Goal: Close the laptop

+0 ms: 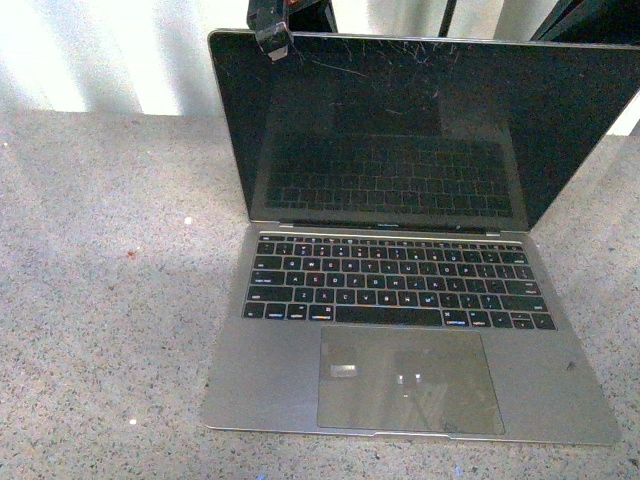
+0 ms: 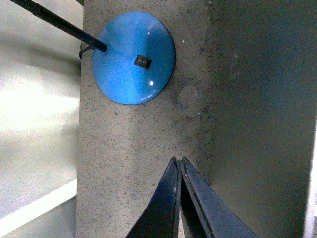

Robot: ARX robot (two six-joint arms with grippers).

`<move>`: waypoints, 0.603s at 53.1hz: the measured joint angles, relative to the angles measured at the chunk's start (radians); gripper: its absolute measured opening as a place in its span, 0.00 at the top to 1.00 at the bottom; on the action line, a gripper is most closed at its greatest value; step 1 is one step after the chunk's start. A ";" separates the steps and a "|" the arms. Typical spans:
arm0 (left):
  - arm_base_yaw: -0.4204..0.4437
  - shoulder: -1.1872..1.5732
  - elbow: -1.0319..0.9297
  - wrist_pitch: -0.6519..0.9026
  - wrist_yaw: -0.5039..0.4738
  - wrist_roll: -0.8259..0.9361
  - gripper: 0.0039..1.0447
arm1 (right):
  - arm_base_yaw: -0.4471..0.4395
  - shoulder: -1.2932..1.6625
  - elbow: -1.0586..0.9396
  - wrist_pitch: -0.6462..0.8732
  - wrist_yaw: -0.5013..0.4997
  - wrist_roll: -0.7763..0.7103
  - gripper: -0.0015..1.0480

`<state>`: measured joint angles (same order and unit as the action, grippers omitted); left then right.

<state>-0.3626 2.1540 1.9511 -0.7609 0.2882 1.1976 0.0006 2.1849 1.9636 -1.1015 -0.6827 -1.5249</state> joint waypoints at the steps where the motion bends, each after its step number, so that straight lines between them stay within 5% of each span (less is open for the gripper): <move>1: -0.001 -0.001 -0.001 -0.004 0.000 0.003 0.97 | 0.001 -0.002 -0.002 -0.001 0.000 -0.001 0.97; 32: -0.045 -0.057 -0.125 -0.008 -0.008 0.051 0.97 | 0.009 -0.040 -0.094 -0.068 0.069 -0.032 0.97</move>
<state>-0.4080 2.0972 1.8259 -0.7689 0.2802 1.2488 0.0093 2.1448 1.8698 -1.1698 -0.6136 -1.5570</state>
